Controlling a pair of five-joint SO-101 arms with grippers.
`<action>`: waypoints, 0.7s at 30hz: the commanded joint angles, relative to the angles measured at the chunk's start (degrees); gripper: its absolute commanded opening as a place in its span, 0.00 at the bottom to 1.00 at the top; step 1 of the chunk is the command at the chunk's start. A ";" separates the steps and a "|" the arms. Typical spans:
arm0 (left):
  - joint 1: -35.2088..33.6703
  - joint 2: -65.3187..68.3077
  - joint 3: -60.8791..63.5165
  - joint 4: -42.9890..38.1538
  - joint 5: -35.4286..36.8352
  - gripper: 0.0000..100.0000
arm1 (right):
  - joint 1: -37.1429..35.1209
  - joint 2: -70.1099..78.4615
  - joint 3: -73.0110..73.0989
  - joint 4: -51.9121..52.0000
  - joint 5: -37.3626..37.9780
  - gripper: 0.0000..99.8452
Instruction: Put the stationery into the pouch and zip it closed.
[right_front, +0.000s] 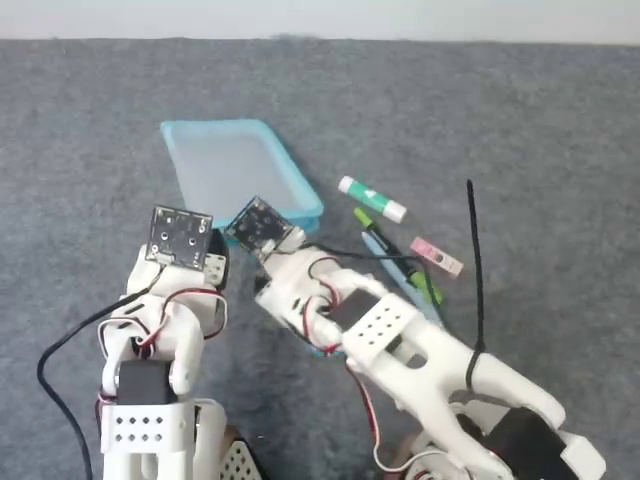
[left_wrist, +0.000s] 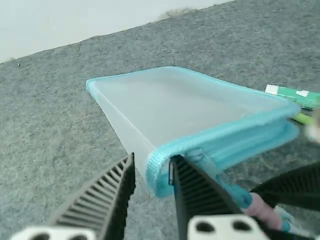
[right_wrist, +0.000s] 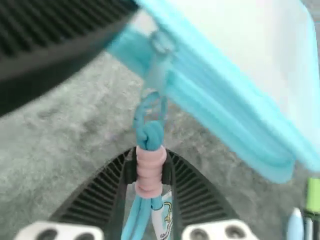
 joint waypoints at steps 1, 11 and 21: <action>-0.18 -1.14 -2.24 0.18 0.62 0.10 | 3.38 -5.85 -8.09 13.76 -0.18 0.01; -0.53 -1.23 -1.19 0.00 0.79 0.11 | 5.49 -25.01 -7.47 28.44 3.60 0.01; -0.53 -1.23 1.10 -1.85 0.79 0.20 | 5.67 -45.14 -7.21 41.80 9.05 0.01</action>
